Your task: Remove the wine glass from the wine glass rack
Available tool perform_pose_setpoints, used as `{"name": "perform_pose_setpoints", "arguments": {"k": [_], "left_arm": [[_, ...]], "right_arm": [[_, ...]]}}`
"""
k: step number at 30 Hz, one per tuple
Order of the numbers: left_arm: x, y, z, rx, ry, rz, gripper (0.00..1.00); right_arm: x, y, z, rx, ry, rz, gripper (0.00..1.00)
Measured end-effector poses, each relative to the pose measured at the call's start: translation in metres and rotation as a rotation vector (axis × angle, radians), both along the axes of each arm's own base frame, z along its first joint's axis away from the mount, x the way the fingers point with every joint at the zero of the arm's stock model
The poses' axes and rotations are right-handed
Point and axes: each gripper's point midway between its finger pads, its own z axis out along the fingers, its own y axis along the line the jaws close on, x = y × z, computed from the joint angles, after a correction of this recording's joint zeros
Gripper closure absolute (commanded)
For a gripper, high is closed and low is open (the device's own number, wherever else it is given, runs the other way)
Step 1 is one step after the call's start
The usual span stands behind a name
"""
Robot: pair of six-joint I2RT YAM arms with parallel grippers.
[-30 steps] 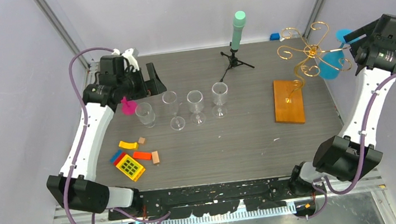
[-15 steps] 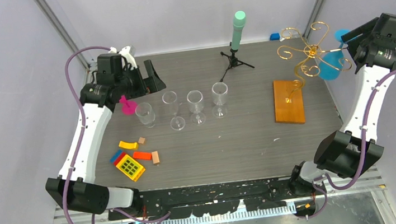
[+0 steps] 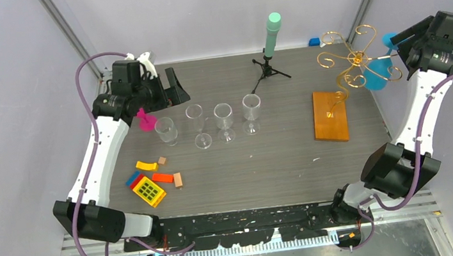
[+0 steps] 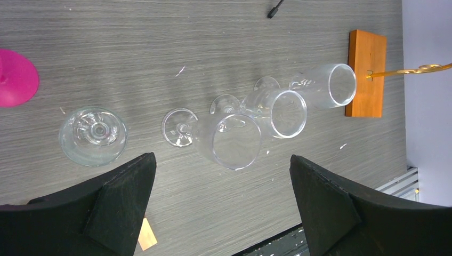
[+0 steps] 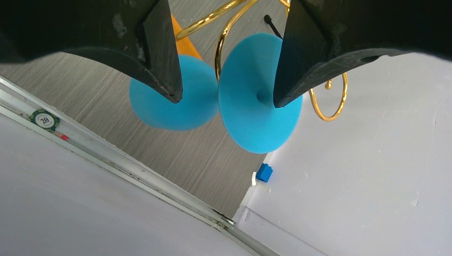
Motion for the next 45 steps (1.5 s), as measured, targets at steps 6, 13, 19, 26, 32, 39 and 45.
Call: {"name": "perform_pose_setpoints", "arguments": {"k": [6, 13, 19, 26, 32, 39, 45], "left_arm": [[0.001, 0.0, -0.003, 0.002, 0.007, 0.0, 0.0], [0.001, 0.0, -0.003, 0.002, 0.009, 0.0, 0.0], [0.001, 0.0, -0.003, 0.002, 0.009, 0.0, 0.0], [0.002, 0.0, -0.003, 0.002, 0.008, 0.0, 0.0], [0.001, 0.0, -0.003, 0.002, 0.009, 0.0, 0.0], [0.001, 0.0, -0.003, 0.002, 0.009, 0.0, 0.0], [0.001, 0.0, -0.003, 0.002, 0.009, 0.0, 0.0]], "right_arm": [[0.004, 0.001, 0.003, -0.009, -0.008, 0.025, 0.53], [0.005, 0.002, 0.007, -0.025, -0.008, 0.042, 0.58], [0.004, 0.0, 0.009, -0.057, 0.005, 0.054, 0.54], [0.004, -0.002, 0.01, -0.094, 0.021, 0.07, 0.65], [0.005, -0.003, 0.015, -0.112, 0.011, 0.078, 0.77], [0.007, -0.003, 0.027, -0.136, -0.016, 0.09, 0.85], [0.01, 0.0, 0.034, -0.141, -0.038, 0.103, 0.99]]}}
